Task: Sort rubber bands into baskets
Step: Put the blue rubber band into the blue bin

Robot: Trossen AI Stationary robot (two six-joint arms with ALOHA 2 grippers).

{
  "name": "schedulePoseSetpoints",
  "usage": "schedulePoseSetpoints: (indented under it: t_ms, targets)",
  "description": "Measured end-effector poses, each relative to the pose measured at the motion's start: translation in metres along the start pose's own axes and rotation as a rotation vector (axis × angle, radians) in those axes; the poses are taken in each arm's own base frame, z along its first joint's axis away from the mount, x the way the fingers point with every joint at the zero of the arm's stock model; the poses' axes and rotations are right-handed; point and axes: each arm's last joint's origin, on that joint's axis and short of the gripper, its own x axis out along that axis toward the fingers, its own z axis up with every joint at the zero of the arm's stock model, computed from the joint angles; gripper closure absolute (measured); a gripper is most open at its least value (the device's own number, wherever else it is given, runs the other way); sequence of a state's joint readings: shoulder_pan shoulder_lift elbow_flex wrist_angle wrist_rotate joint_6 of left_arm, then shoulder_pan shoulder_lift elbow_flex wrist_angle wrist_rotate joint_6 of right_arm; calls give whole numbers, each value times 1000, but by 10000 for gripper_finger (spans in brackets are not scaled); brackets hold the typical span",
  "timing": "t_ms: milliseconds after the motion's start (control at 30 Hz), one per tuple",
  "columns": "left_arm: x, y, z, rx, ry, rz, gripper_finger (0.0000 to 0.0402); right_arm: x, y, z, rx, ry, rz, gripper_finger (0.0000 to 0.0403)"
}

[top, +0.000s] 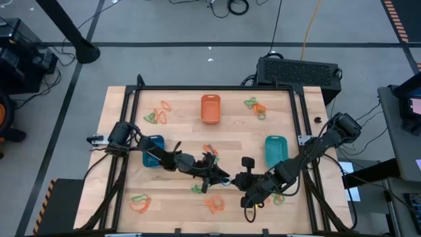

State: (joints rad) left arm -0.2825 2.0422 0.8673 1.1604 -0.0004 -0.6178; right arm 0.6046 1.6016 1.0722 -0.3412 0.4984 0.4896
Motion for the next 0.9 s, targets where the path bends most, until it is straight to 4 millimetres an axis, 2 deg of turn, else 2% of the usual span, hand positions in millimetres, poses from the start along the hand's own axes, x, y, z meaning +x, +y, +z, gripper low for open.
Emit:
schedulePoseSetpoints:
  t_ms: [367, 533, 767, 900]
  targets:
    - [0, 3, -5, 140, 55, 28, 278, 0, 0, 1, 73, -6, 1, 402]
    - [-1, 8, -7, 147, 82, 78, 278, -8, 1, 6, 78, -41, 25, 402]
    - [-1, -6, -2, 232, 48, -123, 278, -8, -1, 5, 78, -32, 19, 402]
    - [-1, -10, -3, 241, 37, -144, 278, -8, 0, 6, 69, -36, 20, 402]
